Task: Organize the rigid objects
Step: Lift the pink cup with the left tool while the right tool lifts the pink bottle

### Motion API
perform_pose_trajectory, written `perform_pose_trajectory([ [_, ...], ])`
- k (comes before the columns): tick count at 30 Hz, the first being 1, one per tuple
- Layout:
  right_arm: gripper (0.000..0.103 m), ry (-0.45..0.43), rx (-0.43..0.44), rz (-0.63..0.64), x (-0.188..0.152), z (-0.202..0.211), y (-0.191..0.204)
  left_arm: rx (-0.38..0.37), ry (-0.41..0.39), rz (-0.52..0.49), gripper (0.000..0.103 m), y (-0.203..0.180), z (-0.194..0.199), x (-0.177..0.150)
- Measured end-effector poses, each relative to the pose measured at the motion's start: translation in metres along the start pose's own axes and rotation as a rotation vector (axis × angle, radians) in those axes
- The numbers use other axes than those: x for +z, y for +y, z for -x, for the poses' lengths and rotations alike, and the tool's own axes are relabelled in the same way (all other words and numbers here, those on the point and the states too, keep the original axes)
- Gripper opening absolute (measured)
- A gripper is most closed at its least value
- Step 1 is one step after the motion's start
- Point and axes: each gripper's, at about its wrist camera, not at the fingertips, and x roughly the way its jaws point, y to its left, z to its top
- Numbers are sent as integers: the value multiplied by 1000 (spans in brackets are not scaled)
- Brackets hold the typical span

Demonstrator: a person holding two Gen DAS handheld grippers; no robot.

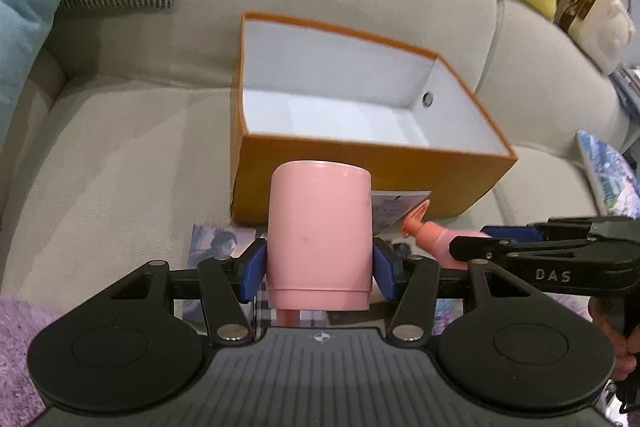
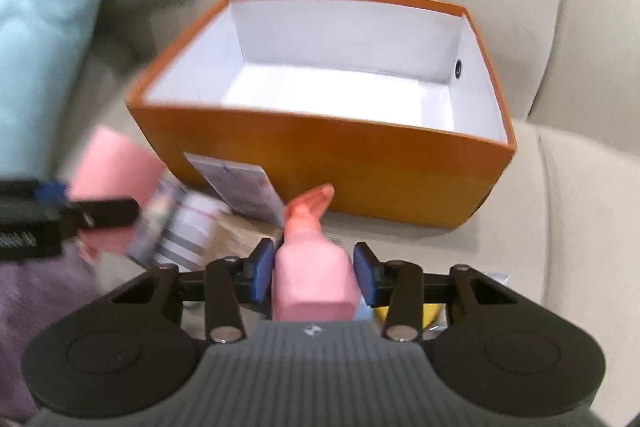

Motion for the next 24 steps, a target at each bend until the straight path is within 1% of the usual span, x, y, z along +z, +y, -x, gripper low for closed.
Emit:
perform_pose_trajectory([
  [2,45,-8,11,-23,0,10,-2,-10,-12,4,63,-1,5,4],
  [5,45,0,23,-47,4,11,-6,-24,-16,2,63,-3,7,6],
  [6,45,10,10,-43,-5,-4,-3,-25,-11,-2,63,-4,6,5],
  [9,45,71,-12,-66,-21,-24,-9,-39,33,1,63,-5,-4,-4],
  [11,44,111,6,-111,-34,-41,-8,-43,68,13,63,-3,-12,-11],
  [15,44,188,38,-163,-49,-54,-14,-42,109,21,63,-1,-25,-18],
  [17,45,193,45,-170,-50,-56,-16,-45,121,22,63,-1,-30,-19],
  [22,52,205,36,-147,-44,-66,-17,-51,138,14,63,-1,-36,-21],
  [24,56,205,31,-137,-47,-66,-18,-50,142,12,63,-1,-37,-22],
])
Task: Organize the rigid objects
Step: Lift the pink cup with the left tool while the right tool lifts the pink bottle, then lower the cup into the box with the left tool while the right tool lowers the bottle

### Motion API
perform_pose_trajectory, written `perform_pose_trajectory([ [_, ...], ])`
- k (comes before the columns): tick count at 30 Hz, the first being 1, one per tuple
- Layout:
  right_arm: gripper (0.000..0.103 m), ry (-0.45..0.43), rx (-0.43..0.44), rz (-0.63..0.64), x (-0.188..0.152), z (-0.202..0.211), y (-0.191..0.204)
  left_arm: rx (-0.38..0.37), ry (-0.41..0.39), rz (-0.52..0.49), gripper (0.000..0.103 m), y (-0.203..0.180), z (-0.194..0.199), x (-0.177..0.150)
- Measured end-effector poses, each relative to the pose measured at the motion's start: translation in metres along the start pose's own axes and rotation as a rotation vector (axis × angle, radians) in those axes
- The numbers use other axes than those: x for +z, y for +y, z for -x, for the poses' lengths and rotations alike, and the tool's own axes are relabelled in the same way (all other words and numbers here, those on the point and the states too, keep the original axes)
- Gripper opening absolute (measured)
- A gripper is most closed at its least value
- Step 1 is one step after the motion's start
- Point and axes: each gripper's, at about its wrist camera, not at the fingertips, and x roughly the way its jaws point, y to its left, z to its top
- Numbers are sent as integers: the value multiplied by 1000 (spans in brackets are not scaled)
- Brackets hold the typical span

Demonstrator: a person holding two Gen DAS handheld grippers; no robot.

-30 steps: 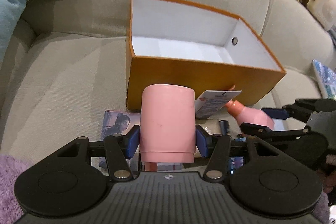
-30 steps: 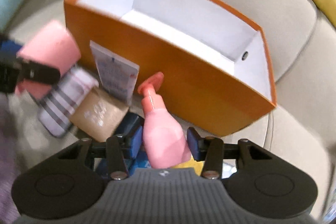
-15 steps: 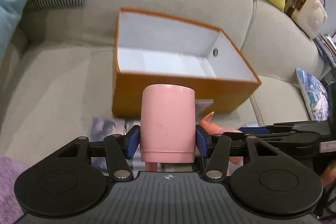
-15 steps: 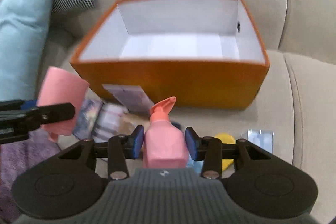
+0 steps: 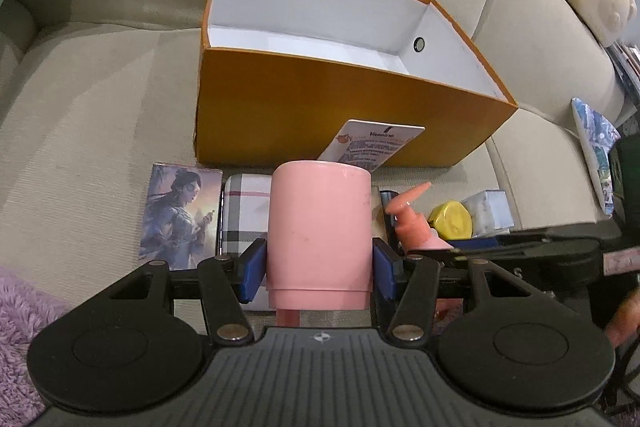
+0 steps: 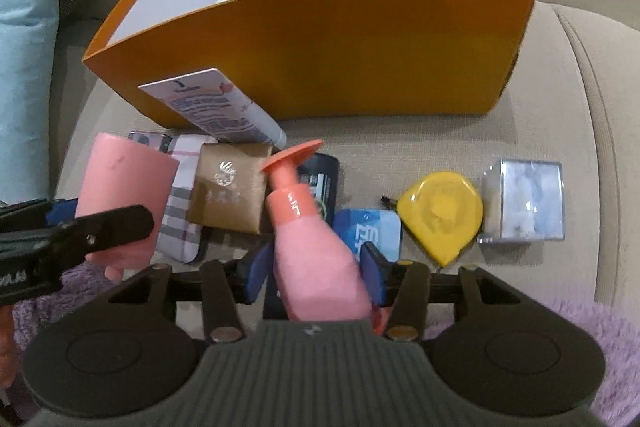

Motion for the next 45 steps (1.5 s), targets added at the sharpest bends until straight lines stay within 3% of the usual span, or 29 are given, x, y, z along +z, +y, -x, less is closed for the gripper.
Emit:
perform_pose_trajectory([
  [11,64,64,2,24,-12,-13,-5,1,12,-3,63,1,-2,-1],
  [15,61,85,1,21,-19,-12,-6,-8,23,-11,63,-3,-3,-5],
  [17,55,73,-13,11,-20,-14,-7,-7,23,-11,63,-5,-1,-7],
  [21,53,31,-5,-6,-22,-6,-6,-5,8,-16,63,-8,9,-8],
  [32,47,-139,61,-4,-16,72,7,-84,-44,14,63,-13,52,15],
  [40,46,-317,97,108,21,134,37,-112,-66,-22,63,-17,74,67],
  [45,46,-365,82,140,72,126,43,-117,-20,-24,62,-15,51,133],
])
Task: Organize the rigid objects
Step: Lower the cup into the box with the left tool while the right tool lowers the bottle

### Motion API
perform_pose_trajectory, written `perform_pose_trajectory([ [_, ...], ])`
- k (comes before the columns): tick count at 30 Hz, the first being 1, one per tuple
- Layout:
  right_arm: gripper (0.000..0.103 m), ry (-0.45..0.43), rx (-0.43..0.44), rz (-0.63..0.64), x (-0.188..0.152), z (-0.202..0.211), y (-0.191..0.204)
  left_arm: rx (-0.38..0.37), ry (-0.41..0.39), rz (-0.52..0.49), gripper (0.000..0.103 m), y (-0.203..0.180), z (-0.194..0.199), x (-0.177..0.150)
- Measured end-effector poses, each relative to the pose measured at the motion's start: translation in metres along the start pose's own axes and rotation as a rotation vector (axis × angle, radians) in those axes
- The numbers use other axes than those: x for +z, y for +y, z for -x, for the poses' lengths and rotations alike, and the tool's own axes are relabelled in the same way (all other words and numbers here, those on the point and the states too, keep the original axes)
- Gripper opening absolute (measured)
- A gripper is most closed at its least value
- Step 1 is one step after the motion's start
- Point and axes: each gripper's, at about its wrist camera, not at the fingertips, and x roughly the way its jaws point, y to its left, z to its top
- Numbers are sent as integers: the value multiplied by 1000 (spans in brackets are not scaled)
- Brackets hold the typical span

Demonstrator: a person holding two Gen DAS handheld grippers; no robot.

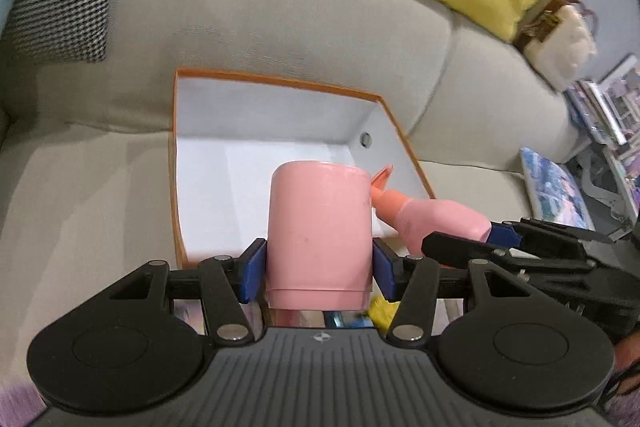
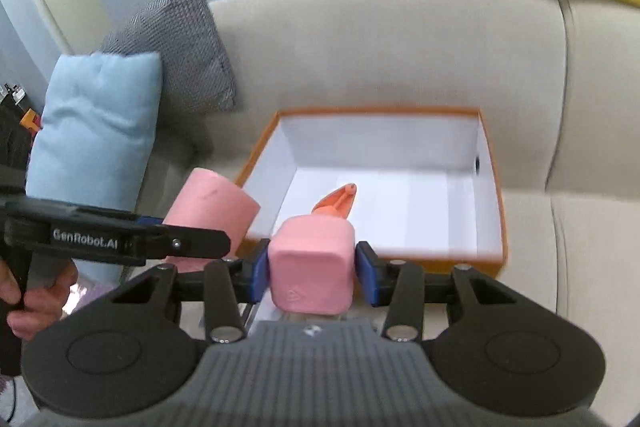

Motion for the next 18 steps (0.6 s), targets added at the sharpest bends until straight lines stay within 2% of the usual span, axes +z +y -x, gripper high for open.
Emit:
perform_pose_trajectory([
  [4,46,47,-39,-8,27,-58,-20,37,87,23,62,8,-48,46],
  [9,46,102,-71,-4,44,-123,-47,167,187,39,62,17,-120,87],
  [18,45,227,-85,116,50,-196,-68,405,303,-63,63,6,-205,103],
])
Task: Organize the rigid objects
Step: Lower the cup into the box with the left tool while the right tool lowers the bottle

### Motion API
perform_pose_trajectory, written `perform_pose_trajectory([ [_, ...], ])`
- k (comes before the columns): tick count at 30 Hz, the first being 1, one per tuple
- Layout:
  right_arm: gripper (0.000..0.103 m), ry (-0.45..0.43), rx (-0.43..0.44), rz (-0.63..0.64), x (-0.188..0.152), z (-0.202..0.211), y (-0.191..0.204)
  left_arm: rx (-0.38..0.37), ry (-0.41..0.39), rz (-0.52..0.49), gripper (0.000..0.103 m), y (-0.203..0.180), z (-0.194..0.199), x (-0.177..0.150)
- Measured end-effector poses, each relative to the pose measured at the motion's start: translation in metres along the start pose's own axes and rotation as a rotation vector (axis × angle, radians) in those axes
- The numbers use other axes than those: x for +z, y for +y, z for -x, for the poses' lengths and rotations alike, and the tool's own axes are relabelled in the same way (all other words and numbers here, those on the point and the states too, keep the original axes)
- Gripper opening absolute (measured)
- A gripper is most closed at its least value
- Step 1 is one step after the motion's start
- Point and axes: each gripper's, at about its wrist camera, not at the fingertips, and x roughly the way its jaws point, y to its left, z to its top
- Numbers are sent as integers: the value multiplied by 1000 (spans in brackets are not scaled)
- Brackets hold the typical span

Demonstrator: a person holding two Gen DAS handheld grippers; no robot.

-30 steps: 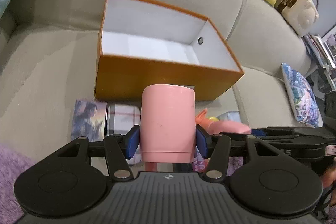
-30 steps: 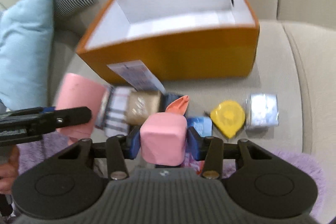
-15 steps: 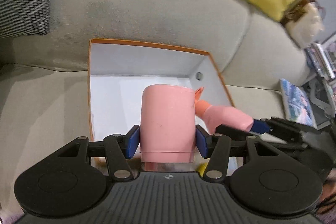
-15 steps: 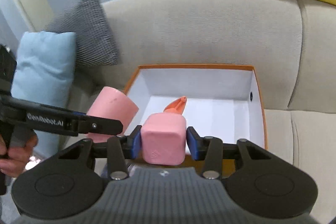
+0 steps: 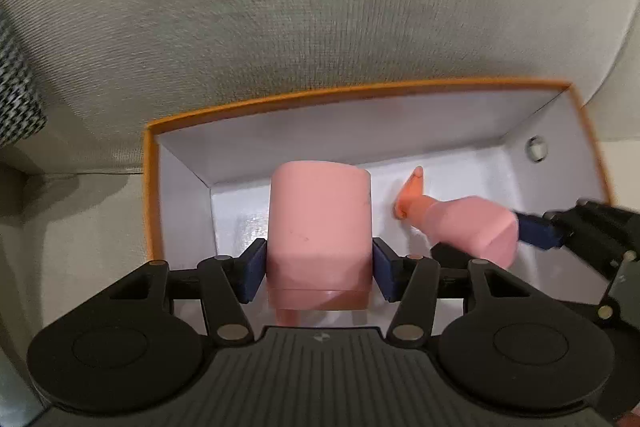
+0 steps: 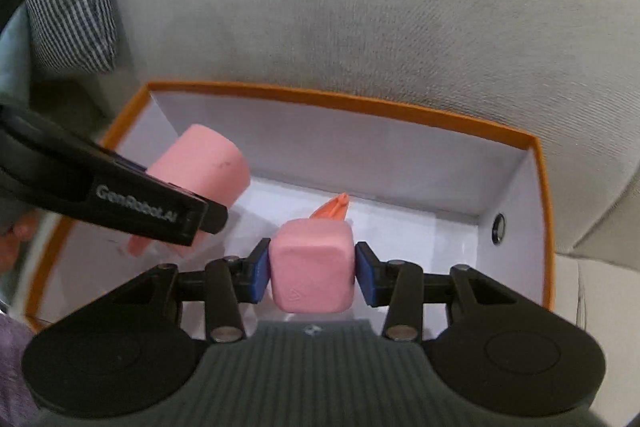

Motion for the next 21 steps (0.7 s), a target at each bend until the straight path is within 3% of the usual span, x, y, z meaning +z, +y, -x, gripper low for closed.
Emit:
perform_pose_trajectory([
  [8,43,120,35,-6,-4,-33,-12,167,57,-52,63,-24,-44,8],
  [14,43,180,50,-15,-4,-44,-12,220,45,-82,67,-36,-63,3],
  [17,43,202,56,-31,-2,-48,-14,210,35,-107,69,-43,-64,-5],
  [21,47,221,75,-48,6,-54,-15,113,-10,-128,74,-41,-43,-19],
])
